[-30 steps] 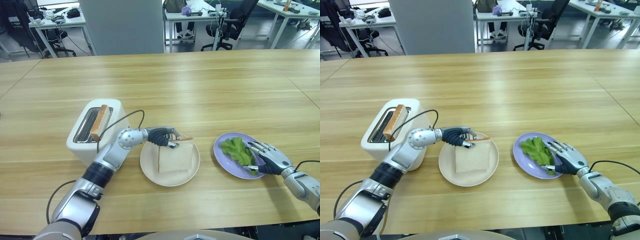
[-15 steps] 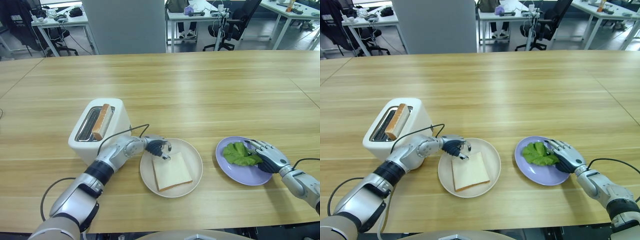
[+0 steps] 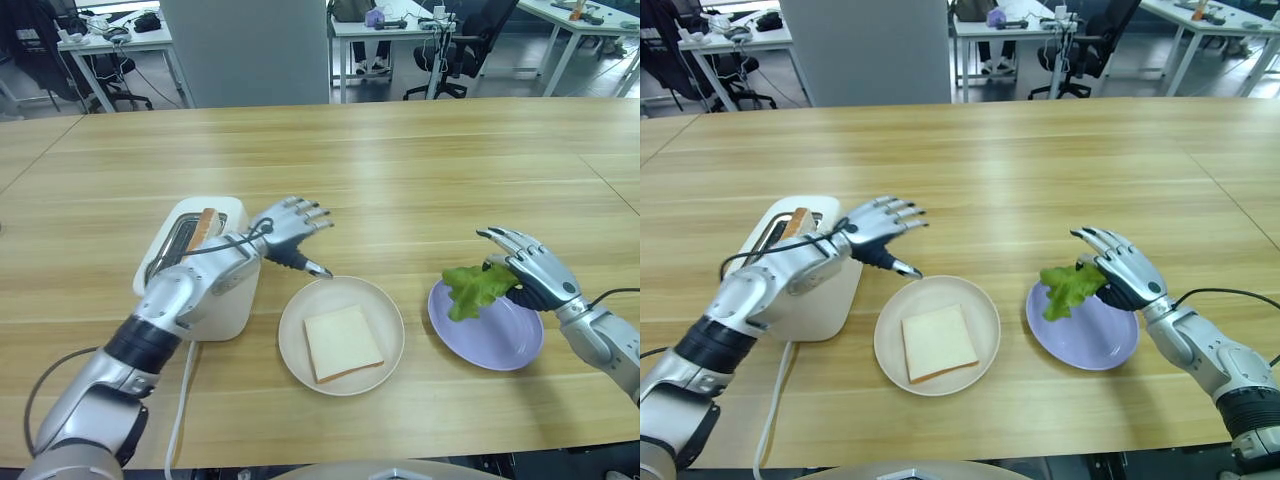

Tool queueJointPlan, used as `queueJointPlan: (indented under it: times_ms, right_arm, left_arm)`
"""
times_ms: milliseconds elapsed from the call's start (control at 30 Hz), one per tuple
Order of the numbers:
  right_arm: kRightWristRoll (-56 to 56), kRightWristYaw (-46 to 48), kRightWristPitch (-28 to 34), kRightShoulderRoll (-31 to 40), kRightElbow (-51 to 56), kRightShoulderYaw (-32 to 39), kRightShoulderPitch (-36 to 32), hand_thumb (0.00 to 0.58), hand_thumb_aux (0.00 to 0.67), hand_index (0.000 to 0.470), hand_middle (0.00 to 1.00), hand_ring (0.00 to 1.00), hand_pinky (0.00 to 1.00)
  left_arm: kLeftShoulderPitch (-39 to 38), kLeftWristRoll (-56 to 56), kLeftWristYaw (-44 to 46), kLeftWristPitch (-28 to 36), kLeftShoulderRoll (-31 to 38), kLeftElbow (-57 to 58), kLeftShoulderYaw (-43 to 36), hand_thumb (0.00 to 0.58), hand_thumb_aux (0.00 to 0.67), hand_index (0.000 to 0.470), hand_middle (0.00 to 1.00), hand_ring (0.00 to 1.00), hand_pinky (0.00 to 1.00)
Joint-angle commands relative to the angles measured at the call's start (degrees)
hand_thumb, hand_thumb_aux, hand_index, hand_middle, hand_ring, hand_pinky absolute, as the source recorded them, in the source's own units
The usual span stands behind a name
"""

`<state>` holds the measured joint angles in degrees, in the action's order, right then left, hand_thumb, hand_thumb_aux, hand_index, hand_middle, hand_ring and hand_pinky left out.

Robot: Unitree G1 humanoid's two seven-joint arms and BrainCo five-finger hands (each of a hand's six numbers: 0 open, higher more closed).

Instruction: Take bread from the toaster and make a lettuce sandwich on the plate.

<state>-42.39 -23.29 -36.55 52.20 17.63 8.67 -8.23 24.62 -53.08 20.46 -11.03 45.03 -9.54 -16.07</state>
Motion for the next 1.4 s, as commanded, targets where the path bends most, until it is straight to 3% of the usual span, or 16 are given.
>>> queueJointPlan:
  times_ms: [33,200,300,667,933,967,1000,1033,1067,1100,1167,1233,1267,1300,1400]
  right_arm:
    - [1.9,4.6,1.5,-2.0,-8.0,-1.2,-0.3,0.58,0.67,0.46,0.0,0.0,0.0]
    - [2.6,11.4,2.8,-9.4,-14.1,2.4,-4.5,0.58,0.67,0.46,0.0,0.0,0.0]
    - [1.7,14.4,3.0,-14.1,-14.8,5.5,-6.8,0.58,0.67,0.46,0.0,0.0,0.0]
    - [-1.9,19.2,2.5,-27.6,-7.7,15.9,-13.9,0.58,0.67,0.46,0.0,0.0,0.0]
    - [-5.1,18.3,0.9,-29.4,2.2,21.1,-14.1,0.58,0.67,0.46,0.0,0.0,0.0]
    - [-5.6,18.1,0.6,-29.2,3.3,21.7,-13.9,0.58,0.67,0.46,0.0,0.0,0.0]
    - [-6.1,18.0,0.4,-29.0,4.4,22.3,-13.8,0.58,0.67,0.46,0.0,0.0,0.0]
    - [-6.4,17.9,0.2,-28.8,5.2,22.8,-13.8,0.58,0.67,0.46,0.0,0.0,0.0]
    - [-6.7,18.0,0.0,-28.6,6.0,23.3,-13.6,0.58,0.67,0.46,0.0,0.0,0.0]
    - [-7.2,18.0,0.0,-28.4,6.7,23.8,-13.6,0.58,0.67,0.46,0.0,0.0,0.0]
    - [-7.8,18.0,-0.2,-27.9,7.7,24.4,-13.5,0.58,0.67,0.46,0.0,0.0,0.0]
    - [-8.4,17.8,-0.2,-27.5,8.4,24.9,-13.6,0.58,0.67,0.46,0.0,0.0,0.0]
    - [-8.6,17.8,-0.1,-27.4,8.8,25.1,-13.7,0.58,0.67,0.46,0.0,0.0,0.0]
    - [-9.1,17.7,0.1,-27.2,9.2,25.3,-13.8,0.58,0.67,0.46,0.0,0.0,0.0]
    - [-10.5,17.4,0.5,-26.5,10.0,26.0,-14.1,0.58,0.67,0.46,0.0,0.0,0.0]
  left_arm:
    - [-4.7,0.0,3.0,5.5,3.4,-7.2,9.2,0.0,0.0,0.0,0.0,0.0,0.0]
    - [-12.8,-2.3,7.5,14.6,7.7,-9.1,20.7,0.0,0.0,0.0,0.0,0.0,0.0]
    - [-15.9,-2.5,9.7,18.2,8.5,-7.3,23.2,0.0,0.0,0.0,0.0,0.0,0.0]
    - [-15.5,-1.3,14.1,24.0,4.1,-3.5,17.7,0.0,0.0,0.0,0.0,0.0,0.0]
    - [-14.2,1.5,15.1,24.3,1.0,-2.2,14.8,0.0,0.0,0.0,0.0,0.0,0.0]
    - [-14.3,1.6,15.1,24.4,1.0,-2.0,14.8,0.045,0.026,0.018,0.0,0.0,0.0]
    - [-14.4,1.8,14.8,24.5,0.9,-1.9,14.9,0.445,0.347,0.238,0.0,0.0,0.0]
    - [-14.4,2.0,14.6,24.6,0.8,-1.7,15.0,0.514,0.444,0.305,0.0,0.0,0.0]
    - [-14.3,2.5,14.2,24.7,0.6,-1.5,15.2,0.577,0.625,0.429,0.0,0.0,0.0]
    - [-14.1,2.9,13.6,24.8,0.4,-1.4,15.4,0.58,0.67,0.46,0.0,0.0,0.0]
    - [-13.5,3.6,12.8,24.8,0.1,-1.1,15.7,0.58,0.67,0.46,0.0,0.0,0.0]
    - [-12.9,4.2,11.5,24.7,-0.1,-1.1,16.0,0.58,0.67,0.46,0.7,0.7,0.7]
    - [-12.6,4.5,10.9,24.6,-0.2,-1.1,16.1,0.58,0.67,0.46,0.7,0.7,0.7]
    - [-12.2,4.7,10.3,24.6,-0.3,-1.3,16.1,0.58,0.67,0.46,1.0,1.0,1.0]
    - [-11.4,5.3,8.7,24.3,-0.7,-1.9,16.3,0.58,0.67,0.46,1.0,1.0,1.0]
